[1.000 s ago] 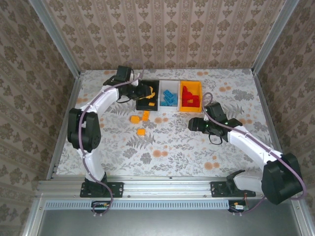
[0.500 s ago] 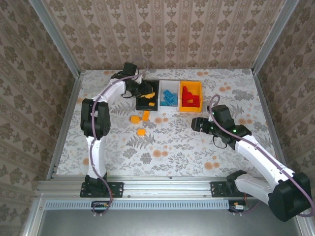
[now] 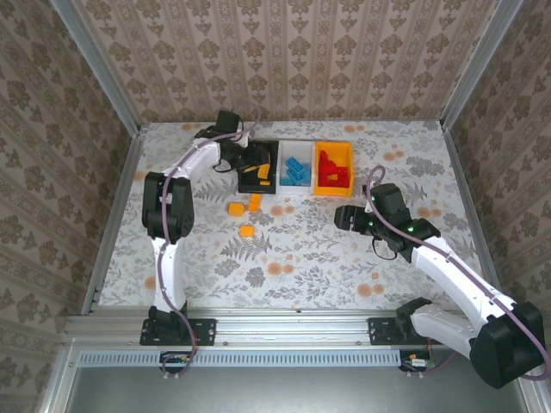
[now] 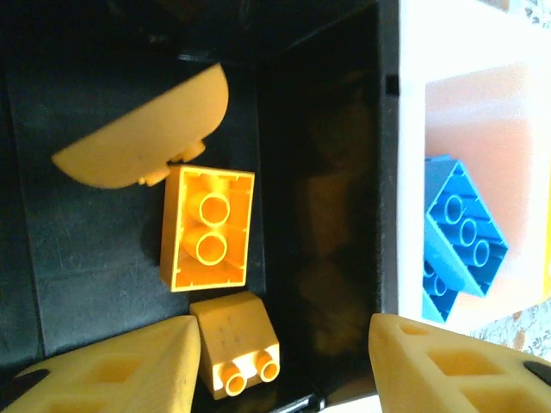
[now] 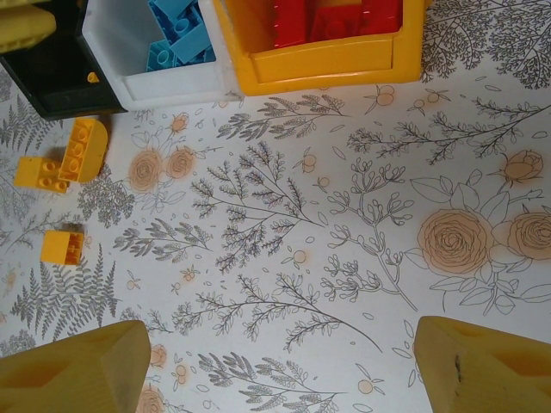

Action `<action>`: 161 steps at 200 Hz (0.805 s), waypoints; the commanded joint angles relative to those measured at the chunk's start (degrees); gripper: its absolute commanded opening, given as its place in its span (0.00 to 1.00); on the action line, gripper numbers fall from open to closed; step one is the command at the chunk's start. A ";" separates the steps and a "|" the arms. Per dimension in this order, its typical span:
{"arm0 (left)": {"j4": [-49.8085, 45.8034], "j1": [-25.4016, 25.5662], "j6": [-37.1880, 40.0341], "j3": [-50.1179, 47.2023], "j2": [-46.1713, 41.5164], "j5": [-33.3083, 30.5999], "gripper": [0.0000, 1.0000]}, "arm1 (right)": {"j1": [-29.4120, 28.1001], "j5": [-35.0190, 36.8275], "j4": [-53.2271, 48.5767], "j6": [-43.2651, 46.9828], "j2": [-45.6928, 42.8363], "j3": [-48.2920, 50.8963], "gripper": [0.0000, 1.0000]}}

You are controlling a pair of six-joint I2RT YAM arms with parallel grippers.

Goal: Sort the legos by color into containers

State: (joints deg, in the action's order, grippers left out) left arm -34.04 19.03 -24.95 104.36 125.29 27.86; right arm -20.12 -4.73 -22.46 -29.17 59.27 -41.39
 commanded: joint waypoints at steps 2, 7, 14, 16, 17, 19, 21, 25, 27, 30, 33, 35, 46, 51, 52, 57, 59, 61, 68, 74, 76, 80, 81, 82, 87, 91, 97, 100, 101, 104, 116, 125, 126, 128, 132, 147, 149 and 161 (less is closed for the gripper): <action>2.86 -0.13 -1.20 -5.81 -7.79 1.31 0.58 | 0.09 -1.07 -0.05 -1.37 0.64 0.60 0.82; 3.51 -0.13 -1.20 -7.46 -9.28 1.28 0.58 | 0.11 -1.48 0.11 -1.72 0.83 0.59 0.82; 4.17 -0.13 -1.00 -9.77 -11.21 1.29 0.59 | 0.11 -2.00 0.35 -2.17 1.02 0.60 0.82; 4.27 -0.13 -0.98 -10.31 -11.83 1.32 0.59 | 0.09 -2.18 0.49 -2.31 1.07 0.67 0.82; 4.30 -0.13 -0.94 -10.62 -12.14 1.23 0.60 | 0.08 -2.28 0.53 -2.39 1.09 0.68 0.82; 4.44 -0.13 -0.86 -11.27 -12.74 1.23 0.60 | 0.08 -2.38 0.63 -2.50 1.11 0.69 0.82; 4.54 -0.13 -0.79 -11.94 -13.24 1.23 0.61 | 0.04 -2.52 0.70 -2.65 1.18 0.69 0.83; 4.79 -0.13 -0.64 -13.36 -14.45 1.02 0.62 | 0.07 -2.87 0.75 -2.93 1.33 0.77 0.83; 4.89 -0.13 -0.59 -14.11 -15.12 1.05 0.62 | 0.08 -3.08 0.84 -3.07 1.41 0.78 0.83; 5.20 -0.13 -0.50 -15.08 -15.93 0.92 0.63 | -0.02 -3.48 0.98 -3.27 1.57 0.78 0.83; 5.40 -0.13 -0.34 -16.28 -16.90 0.96 0.64 | -0.02 -3.79 0.90 -3.47 1.79 0.73 0.83; 5.57 -0.13 -0.25 -17.08 -17.58 0.95 0.65 | -0.10 -4.06 0.92 -3.67 1.92 0.64 0.83; 5.91 -0.17 0.28 -20.86 -20.83 0.64 0.67 | -0.42 -4.73 0.68 -4.42 2.55 0.45 0.83; 5.79 -0.18 0.60 -22.46 -22.36 0.27 0.69 | -0.75 -4.76 0.65 -4.90 2.73 0.38 0.83; 5.77 -0.15 0.65 -22.80 -22.67 0.23 0.69 | -0.77 -4.76 0.66 -4.96 2.76 0.45 0.83; 5.61 -0.05 0.98 -24.36 -24.25 -0.27 0.70 | -1.12 -4.76 0.56 -5.36 2.94 0.51 0.83; 5.53 -0.11 1.07 -25.10 -24.89 -0.48 0.70 | -1.21 -4.80 0.55 -5.52 2.96 0.52 0.84; 5.49 -0.06 1.16 -25.63 -25.44 -0.71 0.70 | -1.32 -4.86 0.57 -5.67 3.03 0.58 0.84; 5.20 0.07 1.67 -27.93 -27.62 -1.68 0.72 | -1.79 -4.96 0.71 -6.37 3.05 0.77 0.84; 4.73 0.34 2.16 -29.70 -29.27 -2.81 0.73 | -2.34 -4.94 0.78 -6.90 3.05 0.95 0.84; 4.48 0.43 2.33 -30.21 -29.81 -3.23 0.74 | -2.48 -4.94 0.89 -7.12 3.05 1.02 0.84; 3.87 0.70 2.73 -31.22 -30.79 -3.94 0.74 | -2.77 -4.86 0.91 -7.55 2.97 1.17 0.84; 3.71 0.77 2.81 -31.40 -30.98 -4.12 0.75 | -2.84 -4.85 0.87 -7.69 2.97 1.19 0.84; 3.49 0.85 2.89 -31.58 -31.20 -4.30 0.75 | -2.96 -4.85 0.90 -7.76 2.96 1.25 0.84; 2.61 1.30 3.50 -32.74 -32.24 -5.27 0.76 | -3.35 -4.70 0.81 -8.24 2.96 1.38 0.84; 2.04 1.84 3.87 -33.64 -32.99 -6.31 0.76 | -3.70 -4.61 0.75 -8.63 2.96 1.44 0.84; 1.39 2.81 4.33 -35.04 -34.10 -7.85 0.77 | -4.19 -4.61 0.66 -9.16 2.90 1.42 0.84; 1.09 3.46 4.64 -35.77 -34.63 -8.78 0.79 | -4.42 -4.52 0.53 -9.40 2.88 1.48 0.84; 1.00 3.64 4.64 -36.01 -34.79 -9.04 0.79 | -4.54 -4.46 0.46 -9.45 2.83 1.44 0.85; 0.73 4.25 4.77 -36.72 -35.26 -9.92 0.80 | -4.86 -4.37 0.33 -9.71 2.79 1.55 0.85; -0.36 6.64 5.04 -39.15 -36.70 -13.83 0.85 | -6.17 -3.70 -0.24 -10.39 2.32 1.48 0.85; -1.28 9.66 5.05 -40.36 -37.28 -16.49 0.89 | -7.26 -2.92 -0.71 -10.85 1.75 1.57 0.86; -1.37 9.86 5.02 -40.50 -37.30 -16.85 0.90 | -7.37 -2.83 -0.77 -10.92 1.70 1.57 0.86; -1.51 10.28 4.96 -40.78 -37.44 -17.35 0.91 | -7.56 -2.65 -0.86 -11.04 1.57 1.57 0.86; -1.76 11.10 4.78 -41.22 -37.68 -18.52 0.93 | -8.07 -2.37 -1.07 -11.34 1.28 1.63 0.86; -2.33 14.32 3.94 -42.41 -38.13 -22.29 1.00 | -9.68 -1.46 -1.63 -12.49 0.23 1.75 0.86; -2.39 14.75 3.83 -42.46 -38.11 -22.66 1.00 | -9.87 -1.32 -1.69 -12.62 0.13 1.88 0.86; -2.77 17.20 3.07 -42.56 -37.74 -24.83 1.00 | -11.08 -0.90 -2.14 -13.46 -0.68 2.18 0.86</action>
State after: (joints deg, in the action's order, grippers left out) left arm -34.13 32.86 -21.41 62.61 88.79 11.51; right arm -29.12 -7.73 -22.50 -39.53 61.08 -40.10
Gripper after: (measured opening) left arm 0.995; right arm 0.863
